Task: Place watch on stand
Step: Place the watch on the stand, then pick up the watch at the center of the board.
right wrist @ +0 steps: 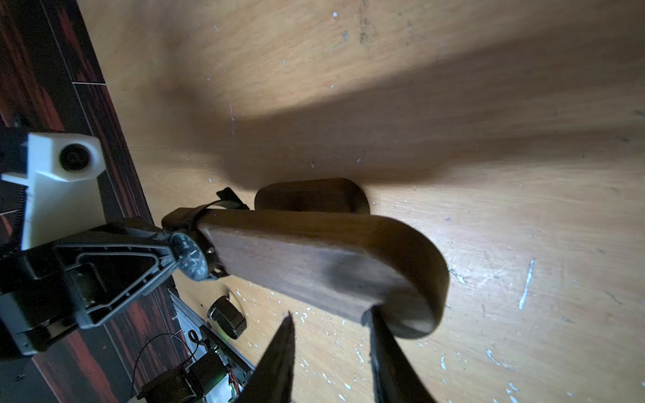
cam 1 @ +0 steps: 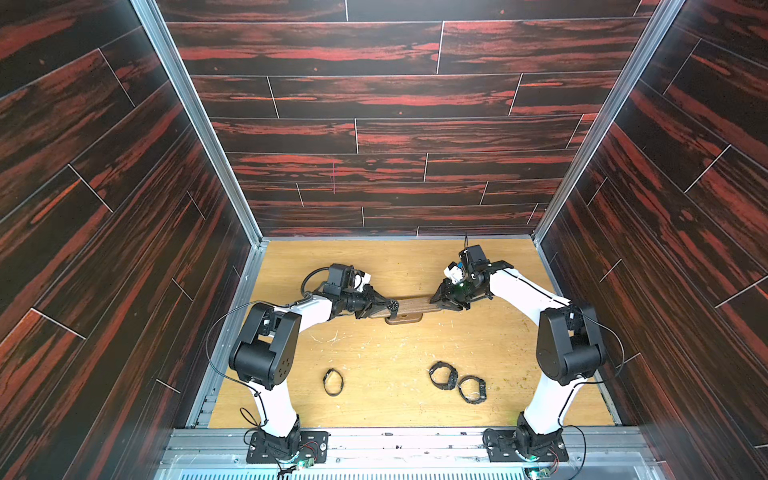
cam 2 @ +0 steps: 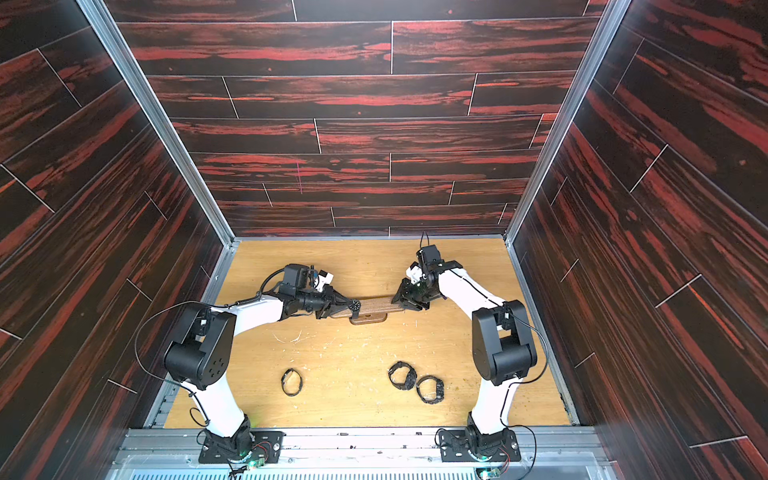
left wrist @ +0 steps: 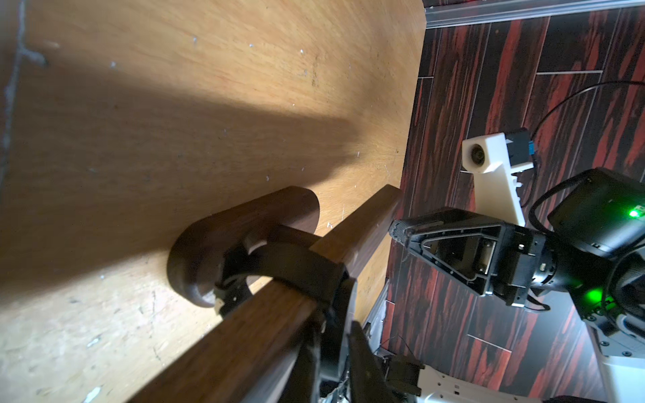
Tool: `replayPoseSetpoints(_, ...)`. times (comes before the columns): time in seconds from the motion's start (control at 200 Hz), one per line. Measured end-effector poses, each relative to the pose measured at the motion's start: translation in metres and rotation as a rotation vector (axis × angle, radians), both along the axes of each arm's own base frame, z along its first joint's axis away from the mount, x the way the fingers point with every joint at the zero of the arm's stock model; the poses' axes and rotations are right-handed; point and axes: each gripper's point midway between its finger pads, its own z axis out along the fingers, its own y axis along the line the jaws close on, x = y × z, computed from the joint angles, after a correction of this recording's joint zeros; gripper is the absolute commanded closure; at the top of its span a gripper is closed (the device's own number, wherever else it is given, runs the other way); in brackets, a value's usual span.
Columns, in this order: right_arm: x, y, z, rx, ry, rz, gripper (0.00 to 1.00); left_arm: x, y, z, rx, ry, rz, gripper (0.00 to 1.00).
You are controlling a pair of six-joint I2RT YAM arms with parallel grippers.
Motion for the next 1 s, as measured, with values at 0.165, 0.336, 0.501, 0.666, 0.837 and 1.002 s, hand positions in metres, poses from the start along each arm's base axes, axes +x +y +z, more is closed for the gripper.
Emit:
replayPoseSetpoints(0.165, -0.003, -0.001, -0.001, 0.002, -0.001, 0.0, 0.62, 0.004, -0.005, 0.012, -0.02, -0.033, -0.013, 0.38)
replayPoseSetpoints(0.336, -0.006, -0.004, -0.001, -0.01, -0.001, -0.006, 0.62, 0.002, -0.006, 0.022, -0.003, -0.058, -0.021, 0.26)
replayPoseSetpoints(0.501, -0.01, -0.007, 0.002, -0.054, -0.022, -0.007, 0.62, -0.008, 0.005, 0.026, 0.066, -0.049, -0.012, 0.22)
replayPoseSetpoints(0.666, -0.025, 0.007, 0.008, -0.127, -0.052, 0.051, 0.62, -0.015, 0.016, 0.05, 0.116, -0.094, -0.002, 0.19)
replayPoseSetpoints(0.837, -0.047, 0.046, 0.019, -0.179, -0.11, 0.17, 0.62, -0.017, 0.042, 0.074, 0.156, -0.14, 0.058, 0.19)
replayPoseSetpoints(1.002, -0.083, 0.093, 0.03, -0.167, -0.15, 0.305, 0.62, -0.015, 0.095, 0.076, 0.218, -0.122, 0.203, 0.19)
